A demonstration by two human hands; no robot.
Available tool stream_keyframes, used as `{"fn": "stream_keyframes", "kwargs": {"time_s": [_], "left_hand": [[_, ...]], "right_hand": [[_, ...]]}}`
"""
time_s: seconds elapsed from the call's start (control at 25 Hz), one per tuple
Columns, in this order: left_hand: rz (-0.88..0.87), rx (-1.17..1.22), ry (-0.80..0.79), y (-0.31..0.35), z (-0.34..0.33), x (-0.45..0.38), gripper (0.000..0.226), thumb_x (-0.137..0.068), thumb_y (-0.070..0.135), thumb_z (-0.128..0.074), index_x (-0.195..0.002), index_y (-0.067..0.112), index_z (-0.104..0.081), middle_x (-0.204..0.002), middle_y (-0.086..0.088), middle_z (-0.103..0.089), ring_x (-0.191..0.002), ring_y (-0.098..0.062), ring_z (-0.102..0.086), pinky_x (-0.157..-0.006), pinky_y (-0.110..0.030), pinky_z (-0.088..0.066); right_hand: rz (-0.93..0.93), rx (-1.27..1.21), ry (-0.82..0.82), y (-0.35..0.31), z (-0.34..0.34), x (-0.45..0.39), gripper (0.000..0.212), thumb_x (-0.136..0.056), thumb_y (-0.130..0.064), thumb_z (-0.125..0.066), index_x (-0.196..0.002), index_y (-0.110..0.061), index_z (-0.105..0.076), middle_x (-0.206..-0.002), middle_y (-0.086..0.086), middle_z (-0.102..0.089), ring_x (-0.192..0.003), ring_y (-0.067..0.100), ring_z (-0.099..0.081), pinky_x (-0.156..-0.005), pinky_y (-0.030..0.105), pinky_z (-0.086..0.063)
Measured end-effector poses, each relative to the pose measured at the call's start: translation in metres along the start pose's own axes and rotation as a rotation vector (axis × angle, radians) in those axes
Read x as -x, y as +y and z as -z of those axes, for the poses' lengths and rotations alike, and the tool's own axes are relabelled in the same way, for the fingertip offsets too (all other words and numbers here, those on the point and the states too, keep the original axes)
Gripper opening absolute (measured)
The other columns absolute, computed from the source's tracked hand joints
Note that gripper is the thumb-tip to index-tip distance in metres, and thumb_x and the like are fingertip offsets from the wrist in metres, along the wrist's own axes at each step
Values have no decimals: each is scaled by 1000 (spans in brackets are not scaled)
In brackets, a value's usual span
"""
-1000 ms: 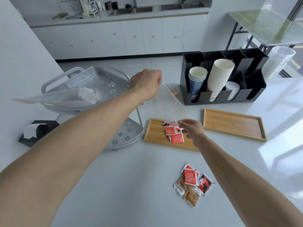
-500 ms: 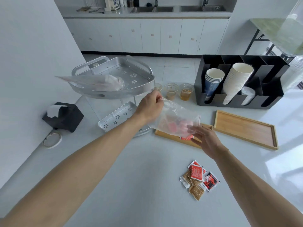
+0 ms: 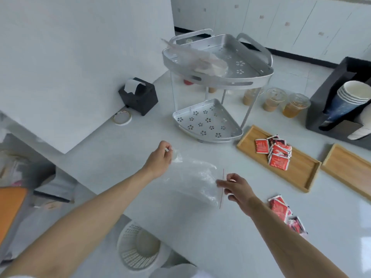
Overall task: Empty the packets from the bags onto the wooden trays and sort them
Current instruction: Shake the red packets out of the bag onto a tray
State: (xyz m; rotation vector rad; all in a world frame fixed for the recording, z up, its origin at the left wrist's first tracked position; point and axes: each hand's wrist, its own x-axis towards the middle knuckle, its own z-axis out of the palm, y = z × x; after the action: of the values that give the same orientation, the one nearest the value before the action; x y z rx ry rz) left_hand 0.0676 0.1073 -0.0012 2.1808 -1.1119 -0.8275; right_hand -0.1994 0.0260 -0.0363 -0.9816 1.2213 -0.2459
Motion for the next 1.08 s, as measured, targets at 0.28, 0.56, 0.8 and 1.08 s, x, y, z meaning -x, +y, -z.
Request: {"fn": "stream_keyframes", "kwargs": {"time_s": [0.28,0.56,0.8,1.08], "left_hand": [[420,353,-102,-78,30,31,27,-93,30,-58,-118,23,-50,-99,-4,-64,-75,-22,-59,-64,-30,-46],[306,167,-36,-113,15,36,54,-82,-10,-58,-123,25,-54,-101,-7,-62,-74,-17,-56,-66,-18,-45],[140,-112,45,-108,-7,20,55,-85,-5,-50,-133,23,-52,-103,-2,-58,-91,-21,-58,-85,-30,-50],[179,-219,-24,-109,1,14,55,-85,11,-59,-134,30,-45,-117,-1,-54,-99,-22,-59,-91,-41,-52]], "right_hand": [[-68,173,78,31,-78,-9,33,-81,-10,-72,-112,-13,-61,-71,9,-71,-57,19,-62,-55,28,-52],[20,371,140,50,-92,-6,44,-76,-6,-67,-113,-23,-51,-71,6,-72,-59,22,-68,-67,43,-62],[6,677,158,53,-89,-6,36,-73,-26,-64,-101,-27,-40,-75,6,-72,-68,28,-69,-64,39,-58],[-32,814,108,43,-72,-3,42,-77,-45,-68,-105,-24,-46,-90,4,-70,-73,24,-66,-69,34,-53]]}}
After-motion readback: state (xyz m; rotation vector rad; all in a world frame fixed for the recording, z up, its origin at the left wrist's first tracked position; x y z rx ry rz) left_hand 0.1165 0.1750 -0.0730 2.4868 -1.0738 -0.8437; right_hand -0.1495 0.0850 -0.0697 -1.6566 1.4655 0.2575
